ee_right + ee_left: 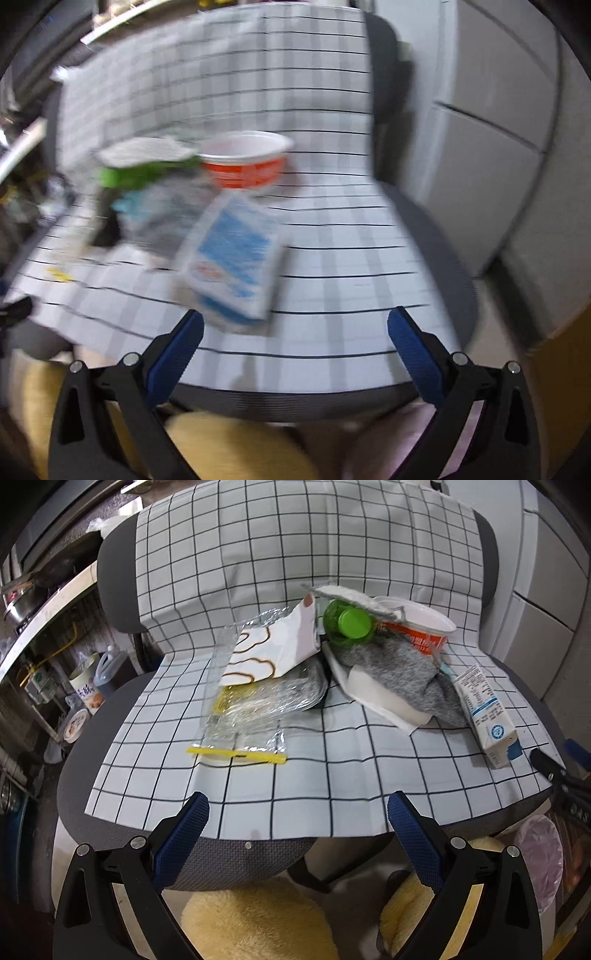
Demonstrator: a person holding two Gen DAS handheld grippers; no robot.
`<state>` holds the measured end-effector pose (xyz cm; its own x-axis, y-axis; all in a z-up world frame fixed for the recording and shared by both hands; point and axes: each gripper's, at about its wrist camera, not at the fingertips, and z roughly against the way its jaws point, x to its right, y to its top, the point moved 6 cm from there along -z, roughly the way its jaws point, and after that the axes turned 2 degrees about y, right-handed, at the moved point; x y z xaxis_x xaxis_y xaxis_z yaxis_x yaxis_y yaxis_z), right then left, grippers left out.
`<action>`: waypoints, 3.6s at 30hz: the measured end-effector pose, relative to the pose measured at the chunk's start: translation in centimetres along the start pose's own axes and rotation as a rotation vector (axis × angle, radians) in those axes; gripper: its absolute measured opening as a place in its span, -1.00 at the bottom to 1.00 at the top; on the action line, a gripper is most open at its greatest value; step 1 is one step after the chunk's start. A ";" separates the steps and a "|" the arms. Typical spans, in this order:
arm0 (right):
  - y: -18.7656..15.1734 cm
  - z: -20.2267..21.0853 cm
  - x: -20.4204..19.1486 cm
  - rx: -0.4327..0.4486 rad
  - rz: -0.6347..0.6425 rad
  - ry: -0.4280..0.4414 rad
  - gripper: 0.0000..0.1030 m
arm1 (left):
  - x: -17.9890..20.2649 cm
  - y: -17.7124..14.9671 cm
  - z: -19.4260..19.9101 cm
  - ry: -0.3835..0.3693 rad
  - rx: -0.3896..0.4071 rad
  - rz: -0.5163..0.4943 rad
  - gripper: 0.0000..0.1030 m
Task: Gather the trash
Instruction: 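Move the right tool toward the white-and-blue milk carton, then close the right gripper on the milk carton and lift it, then carry the milk carton over the pink bin and release it with the right gripper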
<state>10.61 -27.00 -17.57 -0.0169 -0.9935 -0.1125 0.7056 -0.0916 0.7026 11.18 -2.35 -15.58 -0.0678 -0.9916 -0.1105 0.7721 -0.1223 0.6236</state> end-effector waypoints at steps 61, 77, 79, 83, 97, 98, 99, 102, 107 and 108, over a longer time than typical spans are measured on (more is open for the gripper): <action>-1.3 6.1 8.0 0.159 -0.117 -0.001 0.48 | 15.5 5.0 1.3 -0.441 0.184 -0.132 -0.98; -9.8 15.0 16.6 0.079 -0.260 -0.364 0.48 | 25.8 -2.0 9.3 -0.746 0.189 -0.326 -0.98; -11.3 15.2 18.0 0.052 -0.294 -0.384 0.49 | 26.5 -2.4 9.3 -0.751 0.184 -0.340 -0.97; -13.0 14.8 20.1 0.017 -0.335 -0.426 0.56 | 27.7 -2.9 8.9 -0.753 0.162 -0.353 -0.97; -12.5 15.9 23.2 0.111 -0.418 -0.425 0.61 | 31.4 -5.5 7.9 -0.770 0.079 -0.474 -0.97; -12.5 16.2 23.5 0.121 -0.423 -0.432 0.61 | 31.8 -5.8 8.0 -0.776 0.073 -0.492 -0.97; -12.4 16.5 23.8 0.130 -0.428 -0.438 0.61 | 32.5 -6.2 8.1 -0.786 0.064 -0.516 -0.97; -12.5 17.4 25.1 0.157 -0.451 -0.451 0.61 | 34.8 -7.2 8.4 -0.809 0.055 -0.585 -0.97; -13.1 19.1 26.7 0.191 -0.488 -0.475 0.61 | 38.6 -8.3 8.7 -0.857 0.023 -0.637 -0.87; -13.2 19.5 27.1 0.198 -0.495 -0.485 0.61 | 39.4 -8.4 8.6 -0.862 0.011 -0.640 -0.85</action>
<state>-12.99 -54.00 -16.22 -0.6462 -0.7466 -0.1582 0.3935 -0.5036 0.7692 -3.38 -40.78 -18.55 -0.8842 -0.4383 0.1616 0.4293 -0.6258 0.6512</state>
